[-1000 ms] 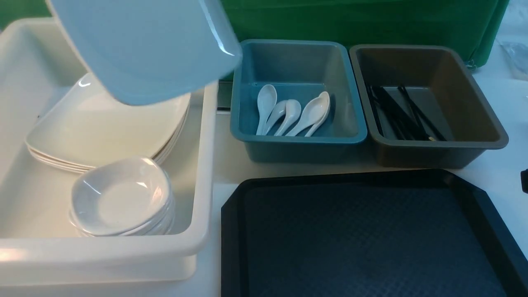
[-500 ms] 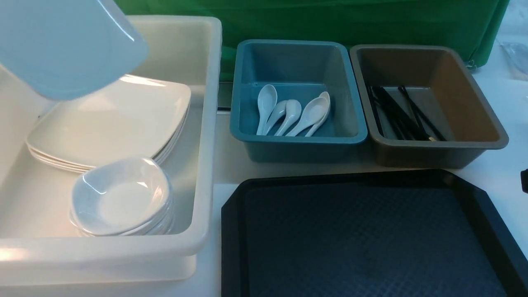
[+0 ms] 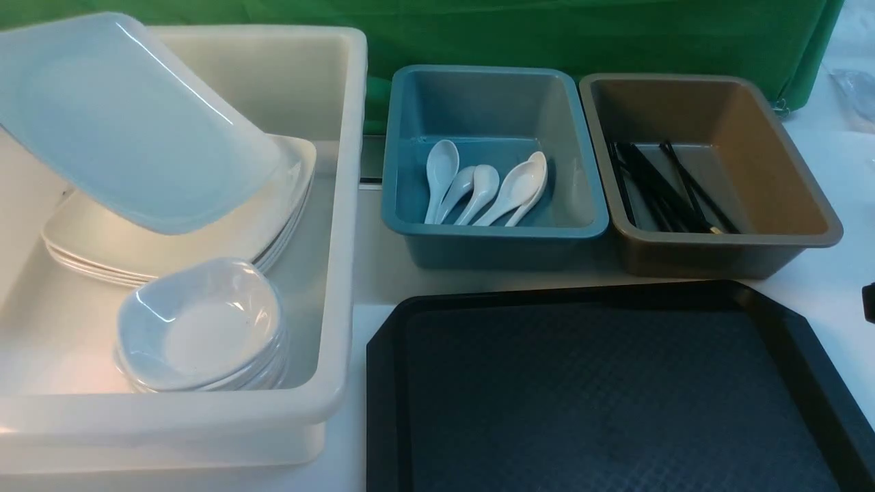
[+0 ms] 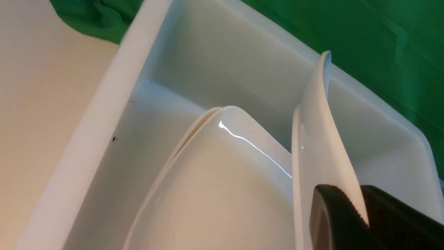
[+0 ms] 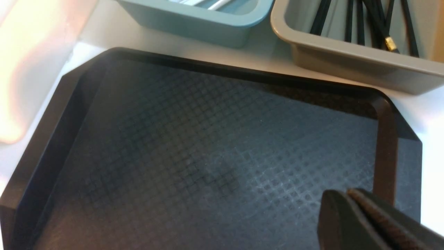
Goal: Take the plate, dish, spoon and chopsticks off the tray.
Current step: Use the left arm to put the plate into the large storage box on the left
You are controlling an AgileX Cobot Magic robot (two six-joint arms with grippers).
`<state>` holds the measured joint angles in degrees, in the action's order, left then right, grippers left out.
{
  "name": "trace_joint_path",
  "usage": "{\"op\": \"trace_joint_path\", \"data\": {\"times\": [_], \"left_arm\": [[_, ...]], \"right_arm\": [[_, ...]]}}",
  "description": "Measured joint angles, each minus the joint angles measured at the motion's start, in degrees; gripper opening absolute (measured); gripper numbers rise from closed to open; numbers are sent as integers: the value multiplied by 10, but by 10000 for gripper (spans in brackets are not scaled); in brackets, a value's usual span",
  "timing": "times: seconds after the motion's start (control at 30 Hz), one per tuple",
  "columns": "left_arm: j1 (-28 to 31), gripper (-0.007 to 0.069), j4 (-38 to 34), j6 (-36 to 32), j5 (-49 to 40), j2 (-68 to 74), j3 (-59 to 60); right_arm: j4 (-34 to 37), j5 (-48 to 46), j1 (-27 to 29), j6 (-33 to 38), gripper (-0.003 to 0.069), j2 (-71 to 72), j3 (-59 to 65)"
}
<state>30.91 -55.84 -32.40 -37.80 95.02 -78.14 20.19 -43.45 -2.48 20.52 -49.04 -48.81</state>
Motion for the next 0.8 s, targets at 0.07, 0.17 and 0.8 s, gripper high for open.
{"op": "trace_joint_path", "data": {"times": [0.07,0.17,0.8], "left_arm": [[0,34,-7,-4,7,17,1],[0,34,-9,-9,13,36,1],[-45,38,188,38,43,109,1]], "right_arm": [[0,0,0,0,50,0,0],[0,0,0,0,50,0,0],[2,1,0,-1,50,0,0]]}}
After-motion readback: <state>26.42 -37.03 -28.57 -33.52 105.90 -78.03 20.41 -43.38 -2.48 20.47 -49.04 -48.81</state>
